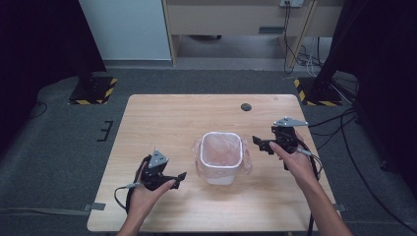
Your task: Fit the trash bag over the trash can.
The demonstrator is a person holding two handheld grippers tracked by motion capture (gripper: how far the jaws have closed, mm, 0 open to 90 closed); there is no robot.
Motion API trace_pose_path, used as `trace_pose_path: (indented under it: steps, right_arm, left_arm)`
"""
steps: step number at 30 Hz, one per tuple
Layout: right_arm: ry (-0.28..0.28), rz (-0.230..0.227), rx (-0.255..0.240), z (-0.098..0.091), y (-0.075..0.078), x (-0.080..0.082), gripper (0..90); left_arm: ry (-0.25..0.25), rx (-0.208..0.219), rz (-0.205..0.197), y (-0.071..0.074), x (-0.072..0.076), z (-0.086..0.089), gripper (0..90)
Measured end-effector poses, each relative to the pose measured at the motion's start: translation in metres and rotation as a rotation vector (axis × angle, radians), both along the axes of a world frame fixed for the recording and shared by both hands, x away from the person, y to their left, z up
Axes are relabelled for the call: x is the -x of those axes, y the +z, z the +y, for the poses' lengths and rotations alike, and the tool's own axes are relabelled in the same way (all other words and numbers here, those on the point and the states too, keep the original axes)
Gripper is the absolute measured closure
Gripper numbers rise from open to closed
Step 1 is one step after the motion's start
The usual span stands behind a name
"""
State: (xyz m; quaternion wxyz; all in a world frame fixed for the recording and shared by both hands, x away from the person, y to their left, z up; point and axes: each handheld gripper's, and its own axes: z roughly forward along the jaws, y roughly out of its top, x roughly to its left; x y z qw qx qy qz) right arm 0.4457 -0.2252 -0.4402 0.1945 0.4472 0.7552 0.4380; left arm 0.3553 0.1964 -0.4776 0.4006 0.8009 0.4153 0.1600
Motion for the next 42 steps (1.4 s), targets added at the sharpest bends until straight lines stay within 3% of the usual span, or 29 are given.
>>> trace_pose_path:
  steps: [4,9,14,23,29,35,38,40,42]
  right_arm:
    - [-0.021,0.026,0.008,-0.006,-0.013,-0.003,8.6]
    - [-0.045,0.049,0.013,-0.015,-0.028,-0.009,8.9]
    - [-0.086,0.087,0.027,-0.02,-0.04,-0.016,9.5]
    - [-0.104,0.108,0.073,-0.02,-0.055,-0.025,9.6]
    - [-0.121,0.126,0.082,-0.02,-0.064,-0.026,10.3]
    - [-0.15,0.142,0.097,-0.026,-0.075,-0.026,10.6]
    - [-0.16,0.151,0.125,-0.028,-0.08,-0.026,10.8]
    - [-0.175,0.16,0.137,-0.028,-0.085,-0.027,10.7]
    - [-0.184,0.18,0.172,-0.028,-0.092,-0.027,9.5]
  left_arm:
    - [0.053,-0.015,0.012,-0.007,-0.02,0.007,10.0]
    - [0.111,-0.067,0.038,-0.018,-0.041,0.014,10.1]
    - [0.152,-0.075,0.064,-0.028,-0.056,0.02,10.0]
    - [0.181,-0.083,0.1,-0.042,-0.069,0.022,8.8]
    - [0.165,-0.119,0.134,-0.048,-0.072,0.019,7.4]
    - [0.167,-0.131,0.124,-0.051,-0.073,0.016,5.0]
    - [0.169,-0.141,0.085,-0.055,-0.071,0.015,4.1]
    - [0.172,-0.126,0.055,-0.059,-0.069,0.015,1.4]
    - [0.173,-0.125,0.054,-0.059,-0.069,0.015,0.3]
